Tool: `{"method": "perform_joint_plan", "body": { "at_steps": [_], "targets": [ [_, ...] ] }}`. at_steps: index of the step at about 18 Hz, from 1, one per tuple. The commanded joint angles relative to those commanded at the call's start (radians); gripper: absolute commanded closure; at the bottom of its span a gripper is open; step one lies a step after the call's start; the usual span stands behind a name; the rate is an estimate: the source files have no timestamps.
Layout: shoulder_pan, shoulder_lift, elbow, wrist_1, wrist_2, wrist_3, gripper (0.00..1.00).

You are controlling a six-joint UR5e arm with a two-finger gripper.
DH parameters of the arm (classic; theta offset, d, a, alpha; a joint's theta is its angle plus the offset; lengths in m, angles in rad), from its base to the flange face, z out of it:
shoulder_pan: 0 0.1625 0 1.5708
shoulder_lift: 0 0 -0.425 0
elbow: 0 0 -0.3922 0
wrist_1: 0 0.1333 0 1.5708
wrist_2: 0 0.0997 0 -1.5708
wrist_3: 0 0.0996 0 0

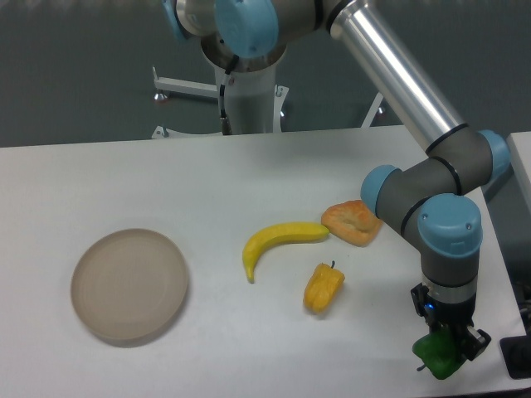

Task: Place the green pepper on the plate
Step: 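Carry the held green pepper with the gripper over to the beige plate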

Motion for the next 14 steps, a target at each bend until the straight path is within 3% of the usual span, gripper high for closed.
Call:
{"method": "perform_joint_plan", "body": {
  "at_steps": [4, 8, 14],
  "targets": [
    [-0.017, 0.009, -0.012, -0.002, 0.003, -0.005, 0.61],
    [-0.028, 0.047, -0.041, -0.058, 0.002, -0.075, 0.62],
    [-0.077, 0.214, -0.263, -0.06, -0.011, -0.202, 0.62]
  ]
}}
